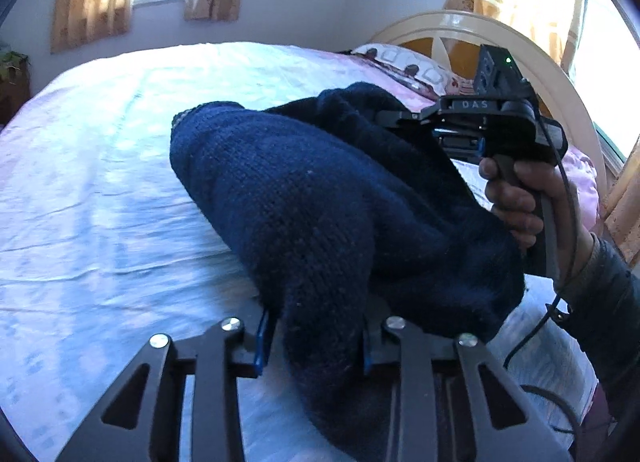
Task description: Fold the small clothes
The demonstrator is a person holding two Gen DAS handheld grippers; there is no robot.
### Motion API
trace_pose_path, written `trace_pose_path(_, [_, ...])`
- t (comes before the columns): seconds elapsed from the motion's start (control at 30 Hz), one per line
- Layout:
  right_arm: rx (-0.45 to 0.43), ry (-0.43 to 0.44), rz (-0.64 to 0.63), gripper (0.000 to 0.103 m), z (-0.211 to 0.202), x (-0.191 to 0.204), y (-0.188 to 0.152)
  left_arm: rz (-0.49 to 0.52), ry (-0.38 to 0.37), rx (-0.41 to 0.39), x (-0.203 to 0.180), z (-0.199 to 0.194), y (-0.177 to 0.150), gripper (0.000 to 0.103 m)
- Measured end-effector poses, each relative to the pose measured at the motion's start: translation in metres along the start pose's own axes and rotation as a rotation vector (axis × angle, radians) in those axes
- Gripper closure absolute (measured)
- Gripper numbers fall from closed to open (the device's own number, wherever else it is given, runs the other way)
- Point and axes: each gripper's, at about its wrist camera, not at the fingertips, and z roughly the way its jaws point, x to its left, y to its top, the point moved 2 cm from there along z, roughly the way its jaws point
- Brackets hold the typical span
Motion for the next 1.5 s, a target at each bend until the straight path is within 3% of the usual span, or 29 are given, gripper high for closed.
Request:
trace_pose_path(0.37, [0.058,0.177,-0.072,0.087,0.053,0.122,-0.024,-0.058,0.147,-0.074,0.071,-0.121,-0.047,0.069])
trace_pose_path(0.7, [0.176,0.283,-0.147,0.087,0.125,0.223,-0.058,-0.157,0.27,-0.117,0.134,-0.196,-0.105,0.069])
trace_pose_path(0.93, [0.279,0.31,-0.185,0.087,0.189,0.281,-0.09,-0.271,0.328,-0.106,0.172,-0.21,-0.144,0.069])
trace_pose_path(1.1, [0.357,0.254,-0.245,0.087,0.243,0.303,-0.117,-0.343,0.347,-0.043,0.189,-0.181,-0.164,0.067])
trace_pose_path(1.2, [0.398,0.17,-0.245,0.087,0.271,0.293,-0.129,-0.327,0.391,-0.006,0.191,-0.163,-0.178,0.055])
trace_pose_path(1.33, [0.401,0.097,-0.246,0.082,0.282,0.27,-0.137,-0.251,0.454,-0.023,0.171,-0.172,-0.171,0.05])
trace_pose_path(1.43, [0.349,0.056,-0.279,0.074,0.26,0.266,-0.132,-0.195,0.497,-0.104,0.161,-0.198,-0.16,0.044])
trace_pose_path(1.5, [0.299,0.075,-0.292,0.074,0.231,0.27,-0.126,-0.163,0.53,-0.166,0.162,-0.213,-0.152,0.023])
